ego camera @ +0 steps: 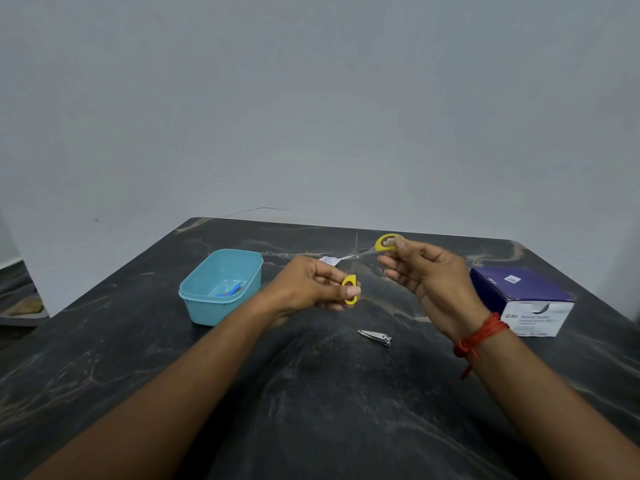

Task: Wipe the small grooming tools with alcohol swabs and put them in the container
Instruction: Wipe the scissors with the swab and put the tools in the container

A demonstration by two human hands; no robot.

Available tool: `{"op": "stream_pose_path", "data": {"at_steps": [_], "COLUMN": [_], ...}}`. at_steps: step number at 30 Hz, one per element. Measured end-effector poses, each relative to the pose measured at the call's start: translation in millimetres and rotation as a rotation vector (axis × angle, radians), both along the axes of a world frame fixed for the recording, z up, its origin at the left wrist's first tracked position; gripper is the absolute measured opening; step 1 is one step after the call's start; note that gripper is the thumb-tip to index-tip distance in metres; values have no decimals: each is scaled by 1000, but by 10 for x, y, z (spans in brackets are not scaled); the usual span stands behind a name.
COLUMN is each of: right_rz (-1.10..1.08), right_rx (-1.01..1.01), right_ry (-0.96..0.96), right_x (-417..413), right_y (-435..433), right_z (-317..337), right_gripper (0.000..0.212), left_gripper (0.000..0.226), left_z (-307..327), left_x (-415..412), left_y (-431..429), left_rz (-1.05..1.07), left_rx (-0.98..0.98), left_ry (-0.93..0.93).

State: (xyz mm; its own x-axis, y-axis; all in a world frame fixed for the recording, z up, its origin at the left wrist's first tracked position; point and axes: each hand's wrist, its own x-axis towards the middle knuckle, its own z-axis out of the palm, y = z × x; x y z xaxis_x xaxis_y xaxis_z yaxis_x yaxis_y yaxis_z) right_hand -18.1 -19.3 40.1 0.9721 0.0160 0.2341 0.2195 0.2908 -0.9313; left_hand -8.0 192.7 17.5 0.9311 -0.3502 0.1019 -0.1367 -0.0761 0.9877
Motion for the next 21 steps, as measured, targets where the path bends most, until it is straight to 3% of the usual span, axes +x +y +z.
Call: {"op": "stream_pose_path", "data": {"at_steps": [4, 10, 15, 18, 21], "right_rz": [-9, -88, -155, -121, -115], "right_rx": [24, -75, -309, -315, -325], "right_ry": [6, -32, -137, -120, -138], "right_x": [6, 35, 23, 26, 44], "right_y": [7, 2, 66, 106, 86], "right_z": [-2, 4, -68, -126, -127], "right_gripper": [33, 32, 18, 30, 24], "left_gripper": [23, 24, 8, 8, 11], "left_z": [-6, -9, 28, 42, 32], "left_x": [20, 45, 32, 17, 20], "left_y": [-17, -5, -37, -44, -42], "left_rz": [76, 151, 239, 249, 249], "left_rx": [-70, -67, -171, -174, -167], "left_ry": [-5, -45, -89, -96, -101]}}
